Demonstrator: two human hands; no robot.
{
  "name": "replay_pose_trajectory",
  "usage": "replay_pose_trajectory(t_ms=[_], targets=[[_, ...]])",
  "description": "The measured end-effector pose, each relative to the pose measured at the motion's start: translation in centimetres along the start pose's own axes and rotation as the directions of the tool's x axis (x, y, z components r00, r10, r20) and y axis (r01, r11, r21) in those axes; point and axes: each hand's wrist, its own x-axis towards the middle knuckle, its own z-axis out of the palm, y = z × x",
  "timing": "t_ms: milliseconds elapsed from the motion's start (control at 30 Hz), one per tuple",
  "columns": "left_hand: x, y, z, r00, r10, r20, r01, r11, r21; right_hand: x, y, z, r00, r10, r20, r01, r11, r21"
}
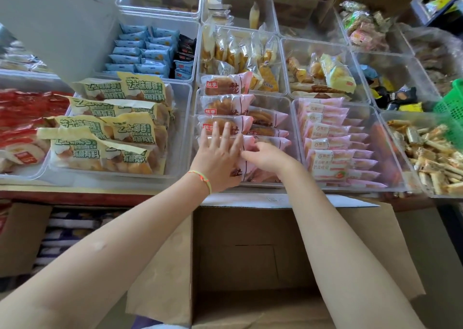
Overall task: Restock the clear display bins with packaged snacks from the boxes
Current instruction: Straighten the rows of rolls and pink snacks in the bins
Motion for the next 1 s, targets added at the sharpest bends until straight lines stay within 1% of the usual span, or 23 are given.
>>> replay_pose_trajectory(t_ms=[67,100,200,300,367,400,467,533,600,633,667,733,767,800,833,900,1000], targets=[[0.4,0.0,0.4,1.000,-0.008,0.010,0.008,1.000,-0.010,-0.4,0.6,0.0,1.000,-0.003,0.026,0.002,1.000,0.014],[0.9,-0.2,0.5,1.000,-0.013,0.011,0.013,1.000,-0.007,-0.5,0.9,0.0,1.000,-0.011,0.017,0.011,1.000,0.030],[2.3,-0.8,0.2,1.000,0.008,0.016,-0.008,1.000,-0.003,-0.4,0.8,-0.6,0.996,-0.065,-0.061,0.068,0.997,0.042],[2.5,-1.0,-0.2,0.998,0.036,0.050,-0.036,0.999,-0.013,-0.1,0.8,-2.5,0.987,-0.023,-0.158,0.031,0.998,0.046],[2.1,-0.8,-0.7,0.998,0.038,0.051,-0.034,0.996,-0.080,0.7,1.7,-4.2,0.960,-0.017,-0.280,0.022,1.000,0.015],[1.9,-0.6,-1.2,0.999,0.018,0.047,-0.011,0.989,-0.146,1.0,2.1,-5.0,0.943,-0.023,-0.333,0.021,1.000,-0.010],[2.6,-0.2,-2.1,0.998,-0.066,0.019,0.069,0.953,-0.295,1.8,2.7,-6.3,0.921,-0.041,-0.388,0.015,0.997,-0.069],[4.1,0.2,-2.5,0.984,-0.175,-0.006,0.161,0.914,-0.371,2.9,3.3,-7.0,0.911,-0.069,-0.408,0.007,0.988,-0.152],[5.7,0.5,-2.4,0.969,-0.245,-0.023,0.216,0.891,-0.400,4.2,3.7,-7.0,0.916,-0.096,-0.389,0.002,0.972,-0.235],[6.5,0.6,-2.3,0.966,-0.257,-0.028,0.225,0.889,-0.399,4.9,4.0,-6.7,0.928,-0.118,-0.352,0.018,0.961,-0.276],[7.1,0.7,-2.1,0.965,-0.260,-0.029,0.229,0.893,-0.388,5.4,4.3,-6.1,0.944,-0.155,-0.292,0.051,0.942,-0.332],[8.5,0.5,-1.7,0.965,-0.262,-0.021,0.238,0.904,-0.355,6.2,5.0,-4.8,0.971,-0.207,-0.122,0.121,0.859,-0.497],[9.1,0.4,-1.5,0.964,-0.264,-0.013,0.244,0.907,-0.342,6.6,5.2,-4.4,0.975,-0.210,-0.067,0.137,0.814,-0.565],[9.6,0.2,-1.4,0.964,-0.265,-0.001,0.250,0.909,-0.334,7.2,5.3,-4.3,0.976,-0.210,-0.049,0.139,0.784,-0.605],[10.1,0.0,-1.1,0.964,-0.265,0.011,0.254,0.909,-0.329,7.7,5.2,-4.4,0.975,-0.214,-0.064,0.130,0.779,-0.613],[10.6,-0.2,-0.5,0.965,-0.262,0.031,0.258,0.911,-0.322,9.1,4.5,-5.2,0.955,-0.241,-0.173,0.108,0.827,-0.552],[10.2,-0.1,0.4,0.963,-0.268,0.011,0.259,0.914,-0.311,11.1,3.6,-6.8,0.866,-0.298,-0.402,0.031,0.834,-0.551]])
